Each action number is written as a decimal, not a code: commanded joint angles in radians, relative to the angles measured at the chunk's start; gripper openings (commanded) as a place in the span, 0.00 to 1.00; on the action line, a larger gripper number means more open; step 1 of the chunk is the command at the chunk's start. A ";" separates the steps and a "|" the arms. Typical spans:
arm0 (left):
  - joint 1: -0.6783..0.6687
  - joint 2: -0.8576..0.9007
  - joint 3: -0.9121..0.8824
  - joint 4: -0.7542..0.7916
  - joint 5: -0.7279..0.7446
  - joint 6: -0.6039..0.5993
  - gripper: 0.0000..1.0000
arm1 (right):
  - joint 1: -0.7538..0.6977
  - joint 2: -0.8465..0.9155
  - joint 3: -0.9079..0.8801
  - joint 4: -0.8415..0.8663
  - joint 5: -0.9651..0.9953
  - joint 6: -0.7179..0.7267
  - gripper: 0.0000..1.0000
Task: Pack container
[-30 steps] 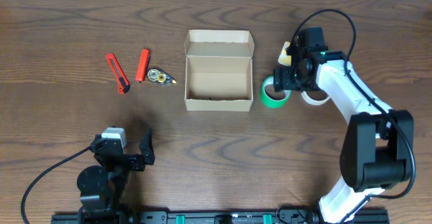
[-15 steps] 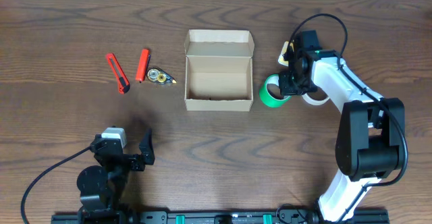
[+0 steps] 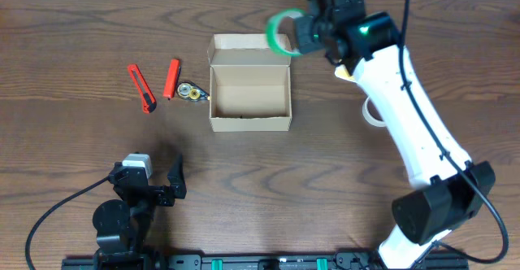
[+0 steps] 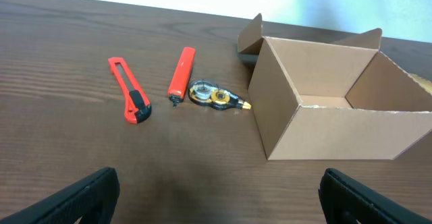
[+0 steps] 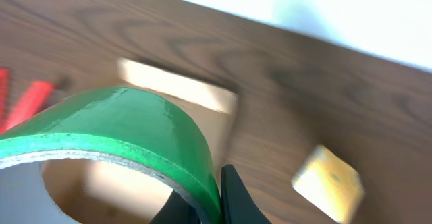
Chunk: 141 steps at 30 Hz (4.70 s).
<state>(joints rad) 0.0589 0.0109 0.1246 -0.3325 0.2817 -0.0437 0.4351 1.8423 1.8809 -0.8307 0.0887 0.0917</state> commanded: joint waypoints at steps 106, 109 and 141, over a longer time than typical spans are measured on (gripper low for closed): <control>0.006 -0.006 -0.022 -0.003 0.003 0.014 0.95 | 0.098 0.222 -0.193 -0.251 0.076 0.589 0.38; 0.006 -0.006 -0.022 -0.003 0.003 0.014 0.95 | 0.097 0.222 -0.195 -0.235 0.076 0.539 0.31; 0.006 -0.006 -0.022 -0.003 0.003 0.014 0.95 | 0.061 0.216 -0.189 -0.207 0.061 0.294 0.48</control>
<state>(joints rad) 0.0589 0.0109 0.1246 -0.3328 0.2817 -0.0437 0.5072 2.0617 1.6928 -1.0286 0.1619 0.3988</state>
